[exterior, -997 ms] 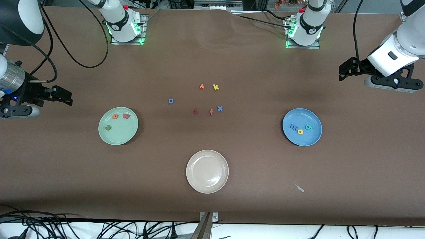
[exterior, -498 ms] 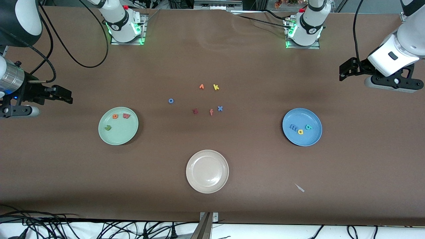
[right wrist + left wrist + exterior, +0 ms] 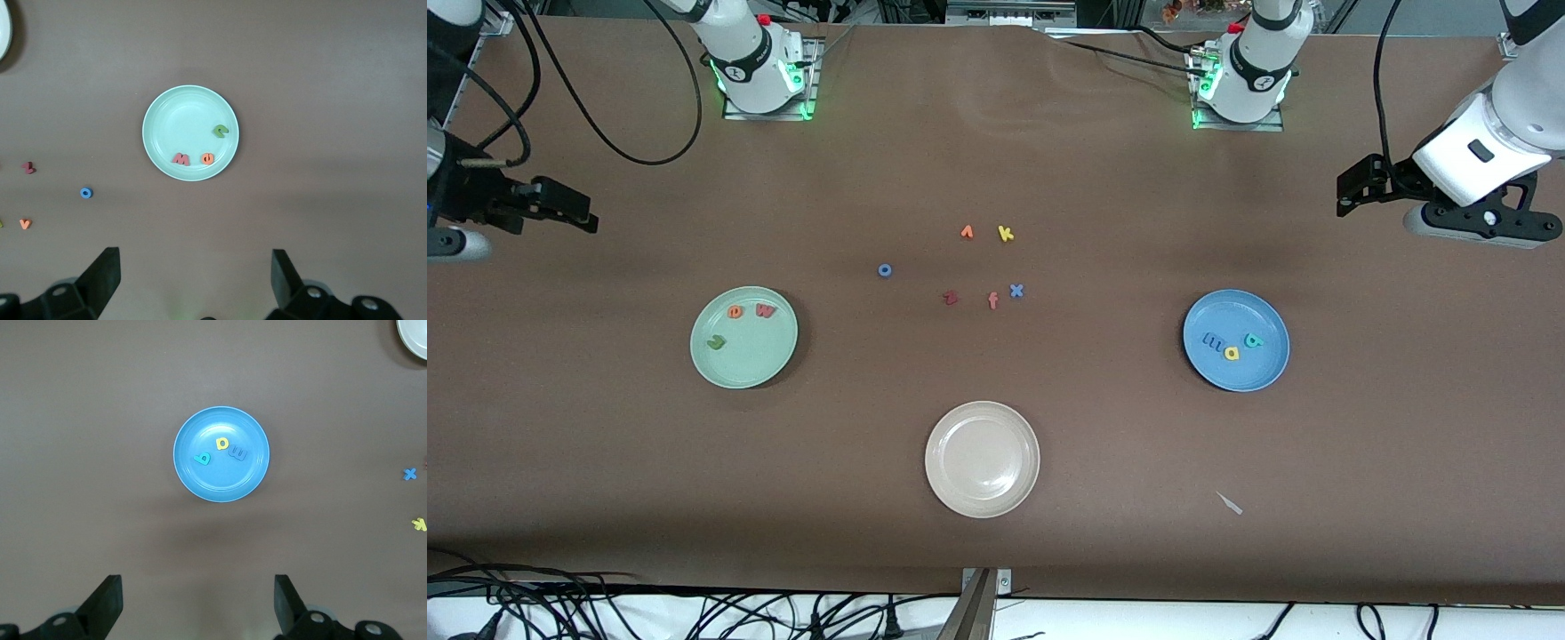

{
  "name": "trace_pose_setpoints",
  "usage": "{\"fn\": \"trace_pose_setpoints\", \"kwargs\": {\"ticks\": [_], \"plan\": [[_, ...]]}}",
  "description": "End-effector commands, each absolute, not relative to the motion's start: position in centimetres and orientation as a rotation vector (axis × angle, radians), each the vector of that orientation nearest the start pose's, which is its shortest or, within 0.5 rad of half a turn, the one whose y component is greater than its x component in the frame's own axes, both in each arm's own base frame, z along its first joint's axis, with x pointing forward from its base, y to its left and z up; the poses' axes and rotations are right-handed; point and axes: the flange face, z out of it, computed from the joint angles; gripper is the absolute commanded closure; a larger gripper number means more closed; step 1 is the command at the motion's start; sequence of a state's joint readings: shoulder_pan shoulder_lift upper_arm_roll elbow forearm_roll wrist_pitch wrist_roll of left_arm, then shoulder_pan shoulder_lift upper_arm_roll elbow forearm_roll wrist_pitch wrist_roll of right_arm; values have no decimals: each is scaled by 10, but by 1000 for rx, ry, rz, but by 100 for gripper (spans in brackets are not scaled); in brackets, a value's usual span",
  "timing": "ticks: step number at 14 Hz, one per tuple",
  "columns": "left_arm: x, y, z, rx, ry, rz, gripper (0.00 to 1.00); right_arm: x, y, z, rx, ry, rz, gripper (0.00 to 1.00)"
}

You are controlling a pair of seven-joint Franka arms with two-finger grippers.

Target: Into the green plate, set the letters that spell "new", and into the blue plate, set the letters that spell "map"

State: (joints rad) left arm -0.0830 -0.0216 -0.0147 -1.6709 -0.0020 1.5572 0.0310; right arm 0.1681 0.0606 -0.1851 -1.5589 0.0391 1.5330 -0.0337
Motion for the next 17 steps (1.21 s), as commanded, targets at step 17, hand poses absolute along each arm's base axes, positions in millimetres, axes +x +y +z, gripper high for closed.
{"fn": "trace_pose_setpoints", "kwargs": {"ticks": [17], "plan": [[543, -60, 599, -3142, 198, 141, 0, 576, -6, 589, -3061, -15, 59, 0]]}}
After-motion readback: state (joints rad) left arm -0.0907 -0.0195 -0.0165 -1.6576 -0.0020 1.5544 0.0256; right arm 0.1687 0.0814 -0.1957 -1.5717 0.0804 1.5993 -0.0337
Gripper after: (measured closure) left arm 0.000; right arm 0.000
